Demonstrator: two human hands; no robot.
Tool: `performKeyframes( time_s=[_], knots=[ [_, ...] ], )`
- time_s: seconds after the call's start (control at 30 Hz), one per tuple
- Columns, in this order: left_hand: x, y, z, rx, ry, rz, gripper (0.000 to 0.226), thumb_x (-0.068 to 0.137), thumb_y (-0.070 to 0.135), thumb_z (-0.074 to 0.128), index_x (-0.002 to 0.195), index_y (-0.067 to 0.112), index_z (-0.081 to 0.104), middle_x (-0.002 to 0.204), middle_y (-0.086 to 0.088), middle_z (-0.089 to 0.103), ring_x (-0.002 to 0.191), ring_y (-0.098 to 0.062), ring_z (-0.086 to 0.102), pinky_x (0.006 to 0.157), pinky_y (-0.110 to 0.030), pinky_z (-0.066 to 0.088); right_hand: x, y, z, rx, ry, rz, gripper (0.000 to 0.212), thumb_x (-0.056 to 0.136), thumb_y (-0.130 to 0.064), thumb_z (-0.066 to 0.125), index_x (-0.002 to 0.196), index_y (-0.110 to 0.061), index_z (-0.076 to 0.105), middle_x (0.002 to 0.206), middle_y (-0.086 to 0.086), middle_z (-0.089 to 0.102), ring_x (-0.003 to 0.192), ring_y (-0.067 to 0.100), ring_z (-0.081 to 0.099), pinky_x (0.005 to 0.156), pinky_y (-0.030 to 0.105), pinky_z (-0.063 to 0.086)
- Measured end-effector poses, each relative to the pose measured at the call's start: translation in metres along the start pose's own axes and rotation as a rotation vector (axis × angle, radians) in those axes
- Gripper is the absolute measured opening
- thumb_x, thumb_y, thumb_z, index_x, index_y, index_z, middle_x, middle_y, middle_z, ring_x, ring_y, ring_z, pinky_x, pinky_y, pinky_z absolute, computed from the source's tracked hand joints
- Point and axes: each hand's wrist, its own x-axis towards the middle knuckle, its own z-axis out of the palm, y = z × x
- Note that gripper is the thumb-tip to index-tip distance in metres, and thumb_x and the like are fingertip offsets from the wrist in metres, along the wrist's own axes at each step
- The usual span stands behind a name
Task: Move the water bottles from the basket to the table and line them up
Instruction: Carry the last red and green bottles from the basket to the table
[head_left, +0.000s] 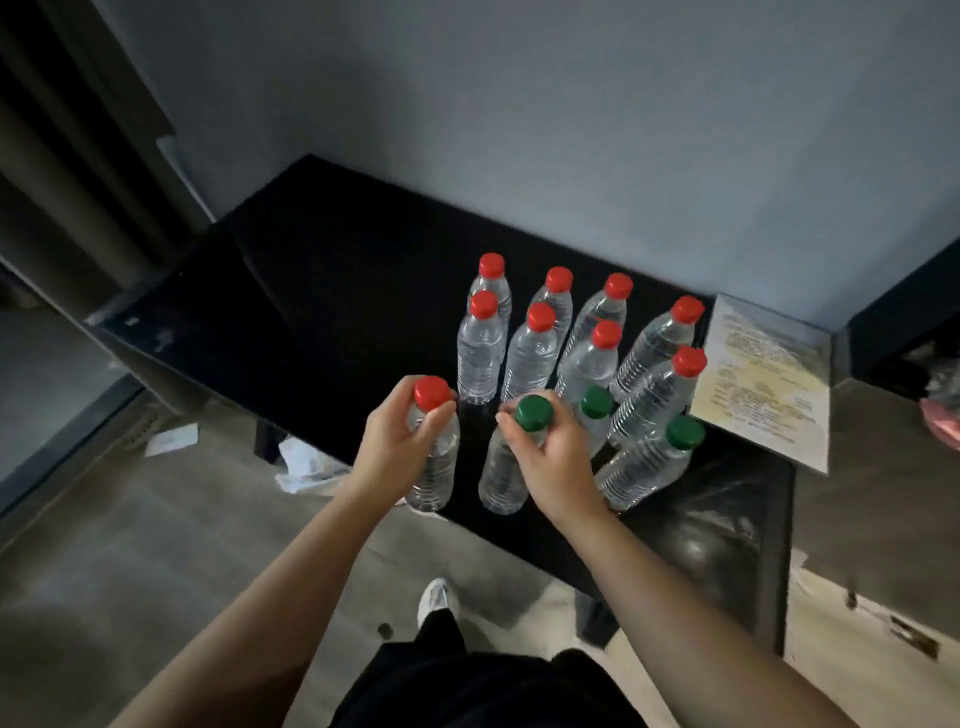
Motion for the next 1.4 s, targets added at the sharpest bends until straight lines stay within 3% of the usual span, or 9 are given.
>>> performKeyframes(
  time_s=[0.13,0.37,0.6,0.83,0.97,1.07,1.13,1.23,1.4],
  knots=[
    [0.023,-0.01,0.003,-0.021,-0.083,0.03,0.016,0.09,0.021,0.063,0.105,0.024,0.062,0.1,0.008,0.068,0.093,-0.005,0.063,0.081,-0.023,0.051,0.012,0.007,0.016,-0.071,0.109,0.036,0.014,0.087,-0.02,0.069,0.094,-0.012,0.061,0.087,0.003,0.067,0.083,0.014,0.064,0.077,0.021,0.049],
    [0.05,-0.015,0.012,-0.084,-0.147,0.085,0.016,0.091,0.017,0.062,0.107,0.021,0.06,0.101,0.003,0.066,0.092,-0.007,0.061,0.076,-0.012,0.047,0.03,0.011,0.025,-0.142,0.241,0.036,0.01,0.086,-0.011,0.069,0.088,-0.011,0.059,0.078,0.004,0.063,0.072,0.011,0.058,0.067,0.012,0.043],
    [0.072,-0.025,0.018,0.01,-0.156,0.159,0.018,0.09,0.018,0.062,0.107,0.022,0.057,0.113,0.003,0.052,0.099,0.007,0.052,0.079,-0.003,0.038,0.047,0.021,0.031,-0.165,0.282,0.071,0.01,0.087,-0.013,0.067,0.089,-0.014,0.057,0.078,0.005,0.061,0.069,0.012,0.057,0.065,0.016,0.045],
    [0.076,-0.026,0.02,0.054,-0.223,0.173,0.018,0.091,0.02,0.063,0.105,0.026,0.055,0.113,0.004,0.051,0.1,0.012,0.049,0.082,-0.002,0.037,0.055,0.026,0.034,-0.135,0.338,0.108,0.01,0.089,-0.016,0.066,0.095,-0.011,0.059,0.083,0.005,0.064,0.075,0.014,0.06,0.07,0.023,0.049],
    [0.073,-0.032,0.016,0.052,-0.25,0.191,0.022,0.088,0.045,0.057,0.108,0.039,0.05,0.113,0.012,0.051,0.105,0.009,0.049,0.083,-0.005,0.038,0.054,0.025,0.035,-0.125,0.355,0.11,0.012,0.089,-0.016,0.066,0.095,-0.011,0.058,0.085,0.008,0.064,0.077,0.019,0.061,0.072,0.026,0.05],
    [0.072,-0.036,0.013,0.073,-0.254,0.175,0.023,0.092,0.028,0.061,0.113,0.032,0.052,0.113,0.011,0.053,0.106,0.002,0.051,0.085,-0.015,0.04,0.051,0.025,0.038,-0.104,0.389,0.11,0.013,0.088,-0.015,0.067,0.096,-0.009,0.058,0.086,0.008,0.064,0.079,0.019,0.062,0.074,0.027,0.051],
    [0.074,-0.034,0.012,0.089,-0.266,0.181,0.025,0.092,0.021,0.06,0.113,0.031,0.052,0.112,0.01,0.053,0.105,0.002,0.051,0.085,-0.013,0.04,0.051,0.025,0.041,-0.107,0.408,0.114,0.014,0.088,-0.015,0.067,0.096,-0.01,0.058,0.085,0.007,0.064,0.078,0.018,0.062,0.074,0.027,0.051],
    [0.076,-0.033,0.011,0.126,-0.292,0.219,0.025,0.092,0.023,0.06,0.113,0.033,0.05,0.111,0.015,0.051,0.105,0.008,0.049,0.084,-0.004,0.036,0.052,0.024,0.042,-0.111,0.405,0.135,0.015,0.088,-0.016,0.068,0.097,-0.01,0.058,0.087,0.008,0.064,0.079,0.019,0.062,0.074,0.027,0.051],
    [0.077,-0.035,0.008,0.162,-0.303,0.213,0.04,0.091,0.029,0.061,0.13,0.03,0.048,0.122,0.012,0.049,0.11,0.01,0.047,0.085,-0.008,0.036,0.05,0.013,0.038,-0.141,0.397,0.067,0.027,0.085,-0.014,0.07,0.106,-0.013,0.055,0.101,0.001,0.062,0.093,0.008,0.06,0.082,0.014,0.044]
  ],
)
